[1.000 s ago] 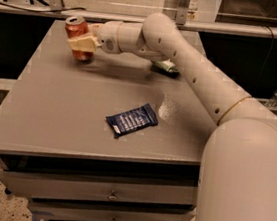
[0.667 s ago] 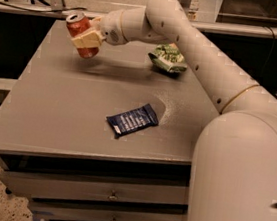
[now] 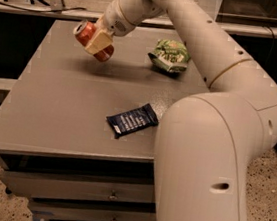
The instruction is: Knock coke can over
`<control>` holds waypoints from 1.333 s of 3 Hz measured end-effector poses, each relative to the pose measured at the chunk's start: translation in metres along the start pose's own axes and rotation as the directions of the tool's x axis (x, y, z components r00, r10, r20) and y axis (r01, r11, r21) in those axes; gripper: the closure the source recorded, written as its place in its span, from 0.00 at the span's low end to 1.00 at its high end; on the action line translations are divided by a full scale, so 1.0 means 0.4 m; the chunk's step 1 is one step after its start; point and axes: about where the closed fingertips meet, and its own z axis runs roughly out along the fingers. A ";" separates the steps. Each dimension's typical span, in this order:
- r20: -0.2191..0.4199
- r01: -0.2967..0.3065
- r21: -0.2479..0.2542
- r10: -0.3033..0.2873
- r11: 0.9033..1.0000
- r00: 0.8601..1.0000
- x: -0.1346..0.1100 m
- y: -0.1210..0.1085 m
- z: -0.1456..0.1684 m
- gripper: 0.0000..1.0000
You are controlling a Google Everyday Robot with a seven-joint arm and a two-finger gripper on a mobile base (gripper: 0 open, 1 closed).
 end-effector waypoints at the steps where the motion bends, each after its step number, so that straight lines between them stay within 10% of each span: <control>1: -0.186 0.041 -0.089 -0.057 0.995 0.981 0.071 0.042 -0.029 1.00; 2: -0.313 0.086 -0.196 -0.146 0.977 0.939 0.105 0.095 -0.047 1.00; 4: -0.340 0.199 -0.363 -0.328 0.910 0.881 0.066 0.170 0.002 0.61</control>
Offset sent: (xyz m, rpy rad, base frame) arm -0.0541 -0.0689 -0.0231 -0.5778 0.0429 0.2447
